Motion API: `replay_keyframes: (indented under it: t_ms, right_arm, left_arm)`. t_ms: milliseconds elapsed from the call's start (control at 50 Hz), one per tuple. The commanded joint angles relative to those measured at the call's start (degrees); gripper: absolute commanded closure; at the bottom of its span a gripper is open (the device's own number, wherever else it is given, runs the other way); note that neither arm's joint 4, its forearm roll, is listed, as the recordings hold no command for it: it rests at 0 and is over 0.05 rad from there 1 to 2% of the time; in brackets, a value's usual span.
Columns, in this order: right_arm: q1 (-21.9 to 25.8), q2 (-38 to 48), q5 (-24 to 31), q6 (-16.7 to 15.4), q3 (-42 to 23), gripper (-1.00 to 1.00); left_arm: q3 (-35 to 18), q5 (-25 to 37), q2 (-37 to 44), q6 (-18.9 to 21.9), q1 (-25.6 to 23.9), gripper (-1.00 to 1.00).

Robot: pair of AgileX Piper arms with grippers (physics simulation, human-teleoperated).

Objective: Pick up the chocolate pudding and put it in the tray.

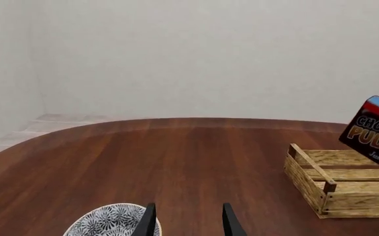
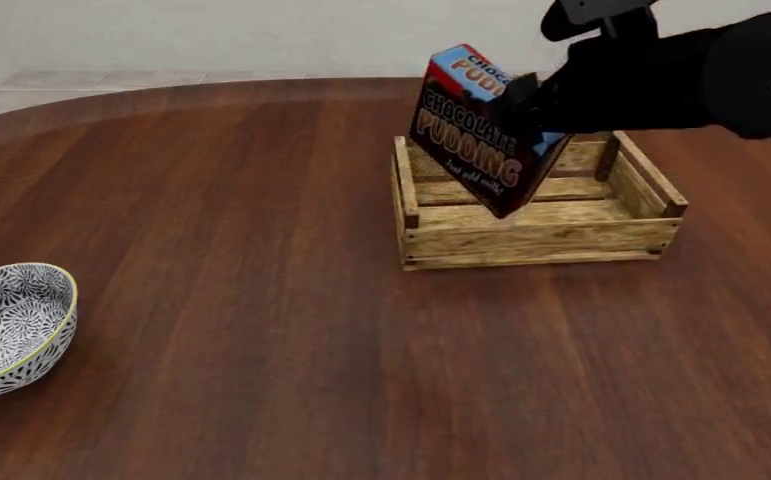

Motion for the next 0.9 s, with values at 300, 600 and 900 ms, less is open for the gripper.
replay_keyframes:
  t_ms: [300, 600, 900]
  right_arm:
    - [-8.3, 6.1, 2.5, 0.4, -9.6, 1.00]
    - [-11.4, 11.5, 3.4, 1.4, -14.6, 1.00]
    - [-17.1, 17.8, 3.1, 0.4, -19.6, 1.00]
  left_arm:
    - [3.2, -3.4, 0.0, -0.3, -0.3, -1.00]
    - [1.6, -1.5, 0.0, -0.3, -0.3, -1.00]
    - [-0.3, 0.4, 0.0, -0.3, -0.1, -1.00]
